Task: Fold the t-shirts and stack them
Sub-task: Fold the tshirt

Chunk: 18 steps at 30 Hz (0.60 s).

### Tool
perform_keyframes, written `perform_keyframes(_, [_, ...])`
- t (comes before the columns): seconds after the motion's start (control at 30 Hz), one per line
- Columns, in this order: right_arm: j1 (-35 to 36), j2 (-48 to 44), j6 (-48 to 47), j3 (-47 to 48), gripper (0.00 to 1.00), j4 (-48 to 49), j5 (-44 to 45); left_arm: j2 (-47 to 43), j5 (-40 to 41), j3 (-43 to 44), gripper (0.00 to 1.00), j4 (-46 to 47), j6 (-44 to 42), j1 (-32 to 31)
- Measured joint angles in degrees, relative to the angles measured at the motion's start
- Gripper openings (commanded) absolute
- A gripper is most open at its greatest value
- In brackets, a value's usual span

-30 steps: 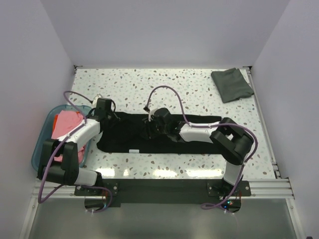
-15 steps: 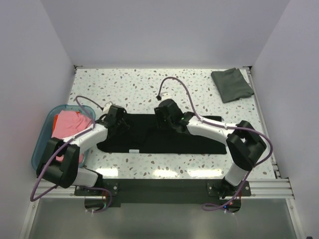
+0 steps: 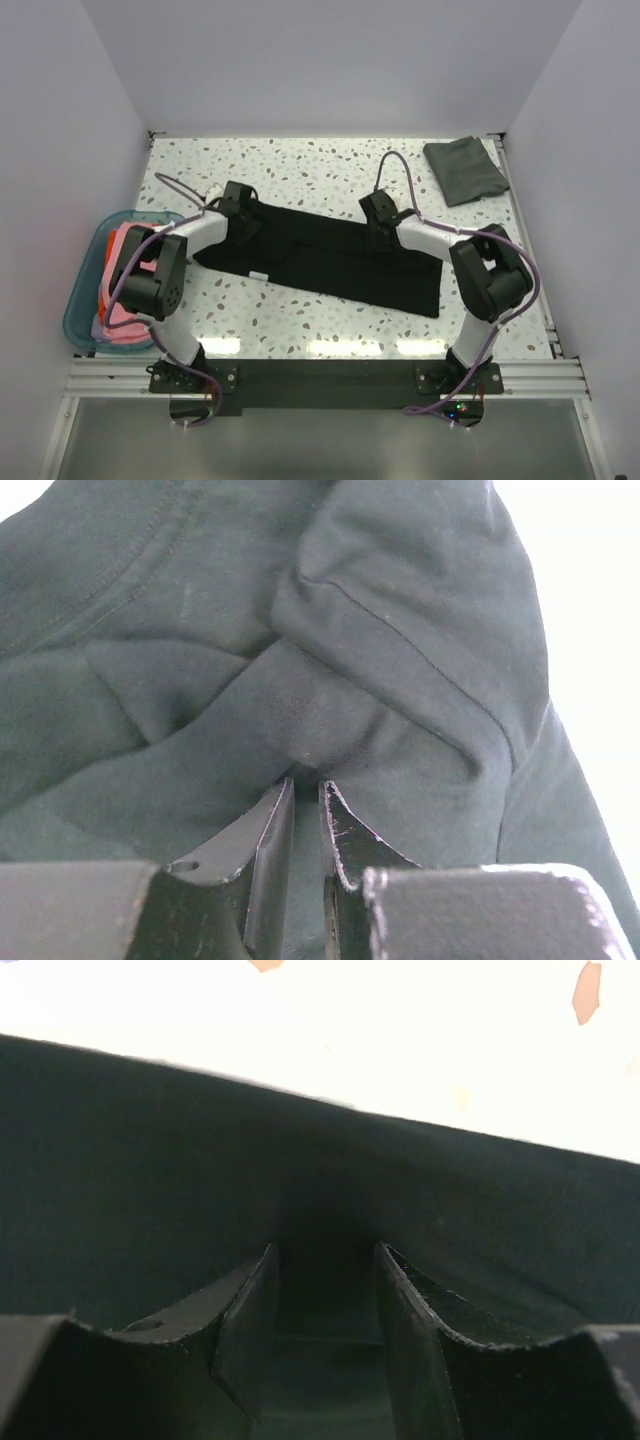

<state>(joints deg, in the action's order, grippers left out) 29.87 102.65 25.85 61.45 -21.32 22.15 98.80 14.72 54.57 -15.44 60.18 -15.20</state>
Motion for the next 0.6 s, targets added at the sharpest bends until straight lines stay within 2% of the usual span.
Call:
perform_keyframes(0.2, [2.3, -1.9, 2.6, -3.3, 0.45, 3.3, -2.3, 14.2, 2.5, 18.8, 0.24, -3.9, -6.1, 1.0])
perform_keyframes(0.33, [12.4, -4.7, 8.5, -6.8, 0.45, 5.0, -3.8, 26.6, 3.3, 37.8, 0.28, -7.0, -14.1, 1.7])
perform_keyframes(0.4, [19.2, -4.8, 12.4, -7.2, 0.47, 7.4, -6.0, 33.3, 2.3, 48.5, 0.48, -8.5, -19.9, 2.0])
perform_keyframes(0.43, [22.2, -4.5, 14.7, -7.2, 0.49, 9.2, -7.4, 36.3, 1.0, 53.7, 0.62, -9.1, -22.8, 2.1])
perform_keyframes(0.53, [27.8, -1.2, 19.0, -3.8, 0.59, 11.8, -11.7, 43.5, -4.3, 66.2, 0.84, -9.1, -29.5, 2.1])
perform_keyframes(0.6, [28.3, 2.0, 19.8, 1.2, 0.63, 10.6, -12.5, 45.6, -8.2, 69.7, 0.89, -7.9, -32.7, 2.1])
